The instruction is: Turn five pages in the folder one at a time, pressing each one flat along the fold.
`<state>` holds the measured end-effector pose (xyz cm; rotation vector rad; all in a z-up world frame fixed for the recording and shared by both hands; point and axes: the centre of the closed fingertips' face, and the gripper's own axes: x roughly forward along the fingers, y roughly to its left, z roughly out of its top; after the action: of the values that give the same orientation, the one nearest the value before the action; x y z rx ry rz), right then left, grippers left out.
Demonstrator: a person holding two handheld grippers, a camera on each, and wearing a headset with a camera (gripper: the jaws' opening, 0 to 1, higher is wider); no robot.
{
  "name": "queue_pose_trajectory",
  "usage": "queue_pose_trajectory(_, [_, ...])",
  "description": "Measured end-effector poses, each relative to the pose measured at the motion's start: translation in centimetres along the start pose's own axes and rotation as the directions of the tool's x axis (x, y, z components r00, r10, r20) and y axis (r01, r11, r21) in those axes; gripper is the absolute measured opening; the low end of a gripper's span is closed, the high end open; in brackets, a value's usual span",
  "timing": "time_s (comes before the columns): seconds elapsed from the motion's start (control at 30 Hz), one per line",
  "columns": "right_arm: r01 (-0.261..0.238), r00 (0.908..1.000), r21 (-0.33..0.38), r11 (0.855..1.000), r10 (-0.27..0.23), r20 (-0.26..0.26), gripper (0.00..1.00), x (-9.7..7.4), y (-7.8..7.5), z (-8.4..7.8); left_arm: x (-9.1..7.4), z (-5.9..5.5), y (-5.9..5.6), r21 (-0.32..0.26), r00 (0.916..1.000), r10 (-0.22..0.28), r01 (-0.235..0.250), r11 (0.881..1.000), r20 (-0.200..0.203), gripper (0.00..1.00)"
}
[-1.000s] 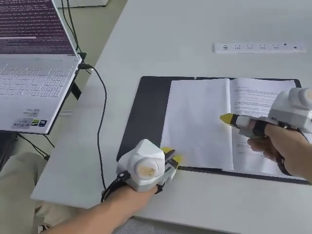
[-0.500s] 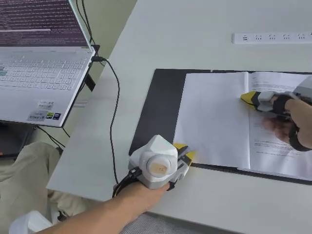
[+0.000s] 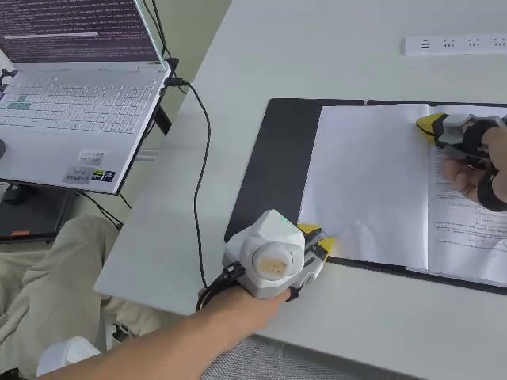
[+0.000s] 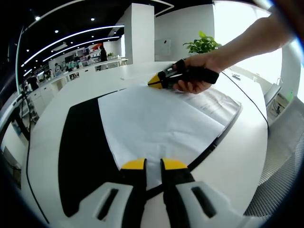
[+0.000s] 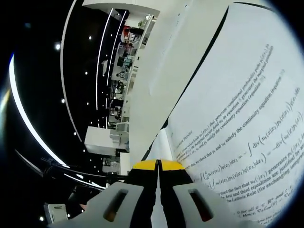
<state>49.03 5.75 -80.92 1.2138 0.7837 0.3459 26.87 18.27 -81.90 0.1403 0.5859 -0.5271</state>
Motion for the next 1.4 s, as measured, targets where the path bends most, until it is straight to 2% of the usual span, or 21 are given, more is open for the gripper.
queue_pose_trajectory(0.07, [0.001, 0.9996, -0.011, 1.0, -0.001, 0.029, 0.0, 0.3, 0.2, 0.5, 0.0, 0.0, 0.0, -0.001, 1.0, 0.0, 0.0, 1.0, 0.0, 0.1])
queue_pose_trajectory(0.23, [0.017, 0.9996, -0.003, 1.0, -0.017, 0.021, 0.0, 1.1, 0.3, 1.0, 0.0, 0.0, 0.0, -0.002, 1.0, 0.0, 0.0, 1.0, 0.001, 0.1])
queue_pose_trajectory(0.3, [0.019, 0.9984, 0.0, 1.0, -0.019, 0.053, 0.0, 1.3, 0.4, 1.5, 0.0, 0.0, 0.0, -0.003, 1.0, 0.0, 0.0, 1.0, 0.002, 0.1])
queue_pose_trajectory(0.43, [0.024, 0.9967, 0.015, 1.0, -0.025, 0.077, 0.0, 1.6, 0.5, 2.0, 0.1, -0.1, 0.0, 0.001, 1.0, -0.001, 0.001, 1.0, 0.002, 0.1])
queue_pose_trajectory(0.57, [0.029, 0.9963, 0.012, 1.0, -0.03, 0.081, 0.0, 1.6, 0.5, 2.0, 0.1, -0.1, 0.0, -0.002, 1.0, 0.0, 0.0, 1.0, 0.004, 0.1])
queue_pose_trajectory(0.77, [0.034, 0.9994, 0.027, 0.999, -0.034, -0.001, 0.0, 0.5, 0.2, 0.0, 0.0, -0.1, 0.0, 0.002, 1.0, -0.001, 0.001, 1.0, 0.004, 0.1])
queue_pose_trajectory(0.9, [0.02, 0.9986, 0.038, 0.999, -0.018, -0.051, 0.0, -0.9, 0.1, -1.8, 0.0, -0.1, 0.0, 0.002, 1.0, -0.002, 0.002, 1.0, 0.004, 0.1])
queue_pose_trajectory(1.07, [0.006, 0.9971, 0.069, 0.998, 0.0, -0.076, 0.0, -2.6, -0.2, -3.2, 0.0, -0.1, 0.0, 0.005, 1.0, -0.002, 0.002, 1.0, 0.004, 0.1])
queue_pose_trajectory(1.2, [0.004, 0.9935, 0.063, 0.998, 0.004, -0.114, 0.0, -3.8, -0.4, -4.7, 0.1, -0.1, 0.0, 0.0, 1.0, -0.001, 0.001, 1.0, 0.005, 0.1])
queue_pose_trajectory(1.33, [-0.013, 0.9905, 0.091, 0.996, 0.025, -0.135, 0.0, -5.3, -0.9, -6.0, 0.1, -0.1, 0.0, -0.001, 1.0, -0.001, 0.001, 1.0, 0.006, 0.1])
queue_pose_trajectory(1.4, [-0.016, 0.984, 0.082, 0.996, 0.031, -0.175, 0.0, -6.1, -1.0, -7.5, 0.1, -0.1, 0.0, 0.002, 1.0, -0.002, 0.001, 1.0, 0.007, 0.1])
